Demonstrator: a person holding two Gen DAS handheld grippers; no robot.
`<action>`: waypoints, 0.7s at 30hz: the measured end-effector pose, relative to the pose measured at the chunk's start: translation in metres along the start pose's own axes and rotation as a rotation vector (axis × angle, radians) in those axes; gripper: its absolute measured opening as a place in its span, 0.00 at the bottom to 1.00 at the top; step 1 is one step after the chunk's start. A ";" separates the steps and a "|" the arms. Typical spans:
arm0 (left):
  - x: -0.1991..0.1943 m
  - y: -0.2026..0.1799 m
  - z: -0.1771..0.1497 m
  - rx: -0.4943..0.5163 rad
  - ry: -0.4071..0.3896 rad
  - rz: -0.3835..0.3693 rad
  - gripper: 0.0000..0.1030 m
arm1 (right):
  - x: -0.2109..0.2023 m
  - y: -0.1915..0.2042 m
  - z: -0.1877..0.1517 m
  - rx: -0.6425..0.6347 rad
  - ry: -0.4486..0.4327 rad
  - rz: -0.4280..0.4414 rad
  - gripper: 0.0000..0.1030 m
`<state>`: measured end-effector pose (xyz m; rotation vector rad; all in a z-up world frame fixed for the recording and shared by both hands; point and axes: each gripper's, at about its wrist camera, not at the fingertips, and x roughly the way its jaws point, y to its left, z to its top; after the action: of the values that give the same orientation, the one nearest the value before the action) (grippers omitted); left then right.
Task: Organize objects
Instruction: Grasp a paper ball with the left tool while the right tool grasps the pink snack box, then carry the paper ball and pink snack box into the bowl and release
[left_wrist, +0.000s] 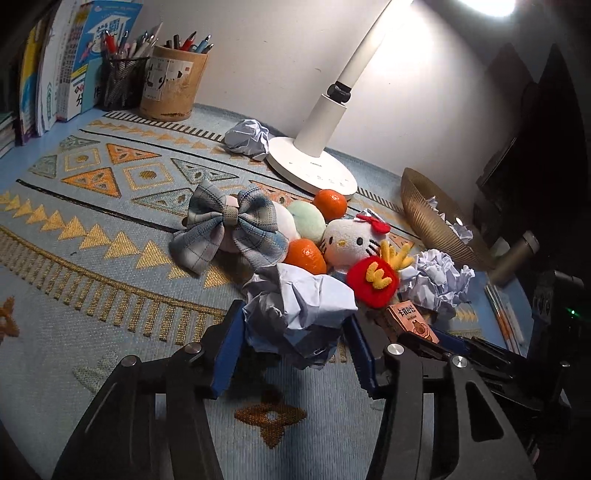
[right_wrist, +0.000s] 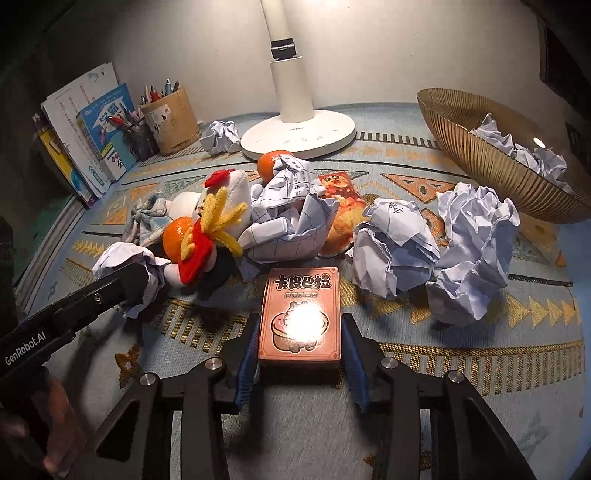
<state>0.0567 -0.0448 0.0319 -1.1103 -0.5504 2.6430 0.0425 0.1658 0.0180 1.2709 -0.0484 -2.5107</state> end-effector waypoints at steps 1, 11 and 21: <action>-0.007 -0.002 -0.003 0.005 -0.010 -0.007 0.48 | -0.007 -0.001 -0.004 -0.001 -0.007 0.013 0.39; -0.017 -0.062 -0.037 0.125 0.018 -0.100 0.49 | -0.055 -0.030 -0.049 -0.038 -0.015 -0.079 0.39; -0.003 -0.086 -0.048 0.162 0.065 -0.114 0.48 | -0.051 -0.047 -0.065 0.026 0.010 -0.064 0.58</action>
<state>0.0988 0.0439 0.0389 -1.0787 -0.3677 2.4938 0.1094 0.2330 0.0105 1.3156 -0.0387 -2.5652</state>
